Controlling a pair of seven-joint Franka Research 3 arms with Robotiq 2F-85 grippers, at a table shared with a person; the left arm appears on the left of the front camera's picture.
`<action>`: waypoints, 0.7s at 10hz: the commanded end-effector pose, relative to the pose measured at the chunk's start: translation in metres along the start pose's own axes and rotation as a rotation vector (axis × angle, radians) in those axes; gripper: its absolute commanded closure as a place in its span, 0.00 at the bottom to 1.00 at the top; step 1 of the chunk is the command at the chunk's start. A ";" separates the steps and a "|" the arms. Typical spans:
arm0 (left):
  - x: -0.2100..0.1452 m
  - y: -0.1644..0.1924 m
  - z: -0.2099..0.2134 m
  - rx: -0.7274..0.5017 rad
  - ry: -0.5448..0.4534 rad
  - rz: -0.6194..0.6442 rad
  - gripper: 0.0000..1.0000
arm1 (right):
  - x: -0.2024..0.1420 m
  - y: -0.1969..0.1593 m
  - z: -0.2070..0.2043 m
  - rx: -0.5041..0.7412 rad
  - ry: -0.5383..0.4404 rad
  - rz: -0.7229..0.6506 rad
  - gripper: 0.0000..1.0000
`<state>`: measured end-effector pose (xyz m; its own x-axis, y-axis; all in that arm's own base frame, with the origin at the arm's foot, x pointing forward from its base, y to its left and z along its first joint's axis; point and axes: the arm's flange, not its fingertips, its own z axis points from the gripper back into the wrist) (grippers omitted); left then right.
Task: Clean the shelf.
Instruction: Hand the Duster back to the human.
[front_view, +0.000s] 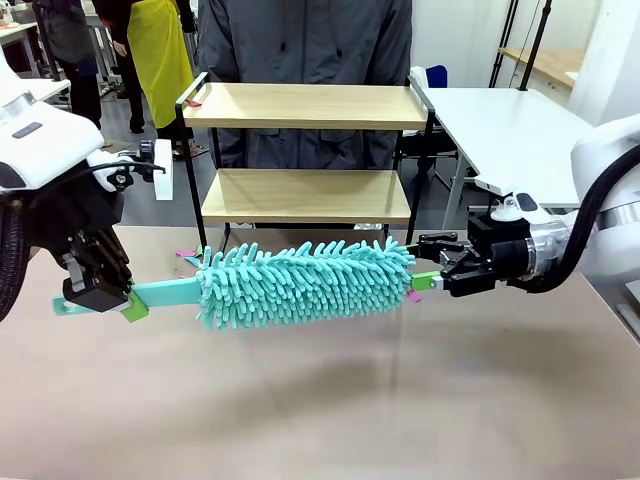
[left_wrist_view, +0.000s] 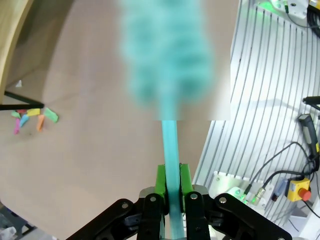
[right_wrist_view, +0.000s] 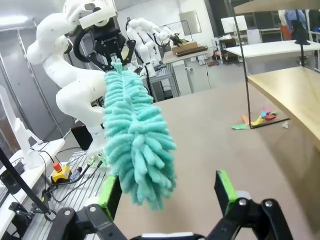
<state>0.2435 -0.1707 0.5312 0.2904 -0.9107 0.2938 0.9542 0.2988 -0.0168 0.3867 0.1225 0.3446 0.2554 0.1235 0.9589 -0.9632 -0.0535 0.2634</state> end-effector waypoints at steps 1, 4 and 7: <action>-0.003 -0.001 0.002 0.007 0.000 -0.002 0.87 | 0.002 0.002 -0.013 0.034 -0.074 -0.002 0.00; -0.003 -0.001 0.002 0.007 0.000 -0.002 0.87 | 0.000 0.002 -0.007 0.020 -0.023 -0.006 0.00; -0.003 -0.001 0.002 0.007 0.000 -0.002 0.87 | -0.002 0.011 -0.043 0.045 -0.005 0.021 0.00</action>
<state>0.2436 -0.1706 0.5312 0.2907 -0.9106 0.2937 0.9541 0.2991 -0.0168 0.3775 0.1489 0.3433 0.2568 0.1245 0.9584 -0.9565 -0.1095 0.2705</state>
